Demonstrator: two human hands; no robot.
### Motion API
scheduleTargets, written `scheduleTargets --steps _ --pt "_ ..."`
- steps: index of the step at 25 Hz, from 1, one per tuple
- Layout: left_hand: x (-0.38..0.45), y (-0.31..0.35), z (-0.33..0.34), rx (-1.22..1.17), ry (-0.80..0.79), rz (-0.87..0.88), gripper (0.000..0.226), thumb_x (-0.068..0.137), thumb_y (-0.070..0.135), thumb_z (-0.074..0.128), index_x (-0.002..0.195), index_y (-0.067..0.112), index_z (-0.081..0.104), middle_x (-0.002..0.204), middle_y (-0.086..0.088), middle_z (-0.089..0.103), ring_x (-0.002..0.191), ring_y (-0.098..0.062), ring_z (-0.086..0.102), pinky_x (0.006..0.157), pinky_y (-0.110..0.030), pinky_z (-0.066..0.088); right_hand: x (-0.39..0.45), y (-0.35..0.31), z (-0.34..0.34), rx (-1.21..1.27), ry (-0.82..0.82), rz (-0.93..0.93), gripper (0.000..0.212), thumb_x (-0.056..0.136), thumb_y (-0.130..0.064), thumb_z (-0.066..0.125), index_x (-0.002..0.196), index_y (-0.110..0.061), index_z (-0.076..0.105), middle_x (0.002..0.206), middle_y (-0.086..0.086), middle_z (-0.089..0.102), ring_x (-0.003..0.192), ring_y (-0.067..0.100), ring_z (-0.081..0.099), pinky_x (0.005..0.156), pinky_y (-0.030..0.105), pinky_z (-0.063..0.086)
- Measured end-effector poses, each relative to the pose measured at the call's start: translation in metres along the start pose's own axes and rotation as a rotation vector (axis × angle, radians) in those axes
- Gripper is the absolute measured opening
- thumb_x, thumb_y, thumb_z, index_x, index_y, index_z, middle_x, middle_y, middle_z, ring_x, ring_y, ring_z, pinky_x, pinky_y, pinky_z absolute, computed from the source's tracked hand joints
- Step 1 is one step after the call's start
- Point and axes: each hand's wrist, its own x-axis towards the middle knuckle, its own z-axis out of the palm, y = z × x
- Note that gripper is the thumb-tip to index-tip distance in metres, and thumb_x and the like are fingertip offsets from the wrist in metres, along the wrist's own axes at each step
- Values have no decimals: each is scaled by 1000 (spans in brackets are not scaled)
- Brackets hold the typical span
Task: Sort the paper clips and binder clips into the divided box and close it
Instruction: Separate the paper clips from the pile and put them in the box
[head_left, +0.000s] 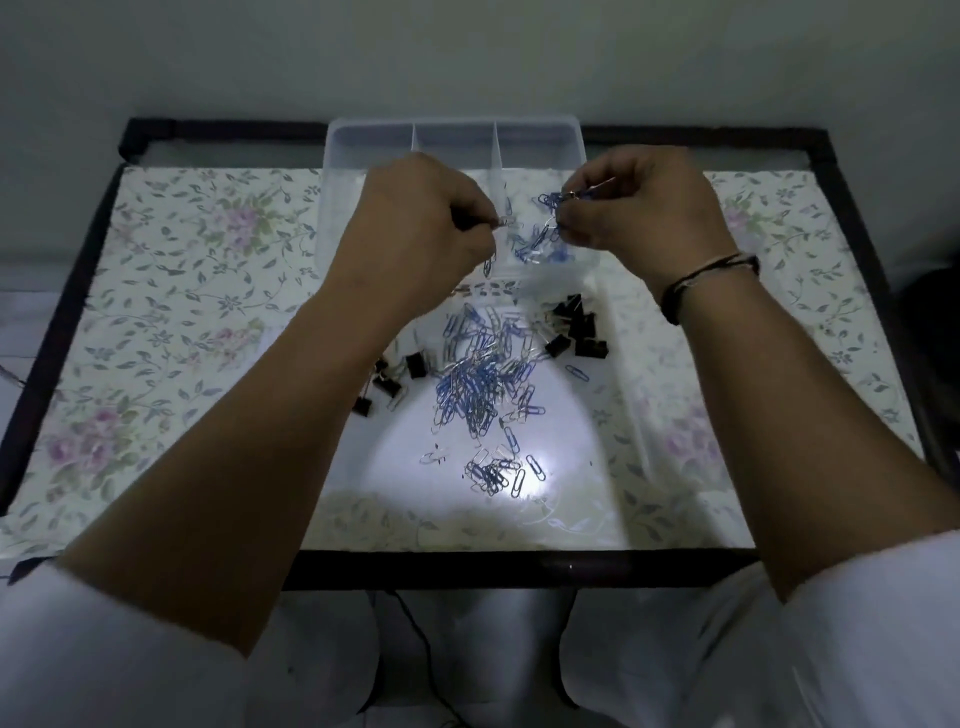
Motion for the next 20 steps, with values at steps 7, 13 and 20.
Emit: scheduleTargets --steps 7,13,20 --pt "36 13 41 -4 -123 -10 49 83 17 72 131 16 63 112 -4 72 91 -17 70 83 -31 58 33 -5 9 -648 -63 17 28 81 -8 69 107 -14 74 112 7 73 104 22 67 81 22 47" --pt "-53 -10 28 126 -253 -142 39 85 16 73 122 14 62 111 -7 68 94 -22 67 83 -29 53 -82 -12 -2 -552 -144 173 13 85 -10 69 98 -10 73 92 6 73 75 14 63 62 13 44" --pt "-91 -34 69 402 -506 -152 67 75 18 84 126 9 41 118 -16 44 99 -37 60 72 -35 44 -103 28 62 -769 -635 353 79 81 -23 76 140 3 29 125 21 57 113 33 59 69 29 43"
